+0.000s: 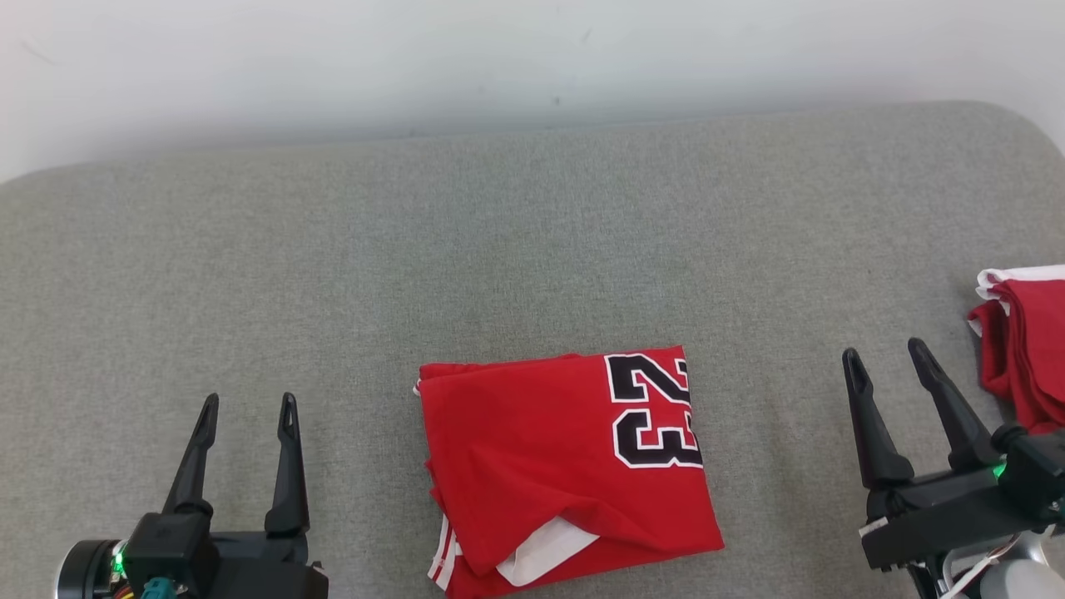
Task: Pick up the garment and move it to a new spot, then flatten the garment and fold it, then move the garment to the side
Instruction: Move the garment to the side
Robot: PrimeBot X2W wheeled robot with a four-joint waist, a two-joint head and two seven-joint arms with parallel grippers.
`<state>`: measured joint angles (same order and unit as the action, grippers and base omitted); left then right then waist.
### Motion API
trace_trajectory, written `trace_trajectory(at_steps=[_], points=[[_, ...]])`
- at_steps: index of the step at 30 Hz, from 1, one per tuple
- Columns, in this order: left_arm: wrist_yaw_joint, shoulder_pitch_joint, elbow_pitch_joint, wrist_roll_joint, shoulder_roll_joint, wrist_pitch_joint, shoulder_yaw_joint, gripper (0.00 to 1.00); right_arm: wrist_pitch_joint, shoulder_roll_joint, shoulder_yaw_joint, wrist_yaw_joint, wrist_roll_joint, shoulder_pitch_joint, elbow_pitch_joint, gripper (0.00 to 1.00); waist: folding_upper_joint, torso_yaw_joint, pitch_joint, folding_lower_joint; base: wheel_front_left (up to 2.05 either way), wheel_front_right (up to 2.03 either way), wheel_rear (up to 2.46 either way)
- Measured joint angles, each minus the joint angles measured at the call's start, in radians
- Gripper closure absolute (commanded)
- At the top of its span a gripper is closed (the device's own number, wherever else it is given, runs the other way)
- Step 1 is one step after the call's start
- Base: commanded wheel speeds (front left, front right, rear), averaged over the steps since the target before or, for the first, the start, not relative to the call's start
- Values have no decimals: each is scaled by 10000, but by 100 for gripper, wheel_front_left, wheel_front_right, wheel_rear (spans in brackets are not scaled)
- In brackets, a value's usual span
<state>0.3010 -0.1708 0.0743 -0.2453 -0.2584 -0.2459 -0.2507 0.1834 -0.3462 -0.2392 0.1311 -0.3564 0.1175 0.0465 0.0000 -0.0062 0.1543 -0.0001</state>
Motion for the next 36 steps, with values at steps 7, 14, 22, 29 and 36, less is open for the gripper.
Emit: trace_trajectory(at_steps=[7, 14, 22, 29, 36], points=[[13, 77, 31, -4, -121, 128, -10, 0, -263, -15, 213, 0, 138, -392, 278, 0, 0, 61, -215, 0, 0, 0, 0], [29, 81, 52, -19, -136, 165, -67, 0, -428, 27, 265, 0, 138, -499, 479, 0, 0, 96, -201, 0, 0, 0, 0], [2, -78, 59, -21, -84, 205, -232, 0, -738, -284, -897, 0, -155, -72, 412, 100, 0, 214, 17, 0, 0, 0, 0], [-90, -431, -136, -23, 142, 92, -460, 0, -671, -566, -3894, 0, -855, 1079, -291, 100, 0, 593, 426, 1, 0, 0, 0], [-167, -628, -318, -36, 284, 13, -570, 0, -215, -355, -6090, 0, -1580, 2129, -1438, 100, 0, 888, 698, 2, 0, 0, 0]])
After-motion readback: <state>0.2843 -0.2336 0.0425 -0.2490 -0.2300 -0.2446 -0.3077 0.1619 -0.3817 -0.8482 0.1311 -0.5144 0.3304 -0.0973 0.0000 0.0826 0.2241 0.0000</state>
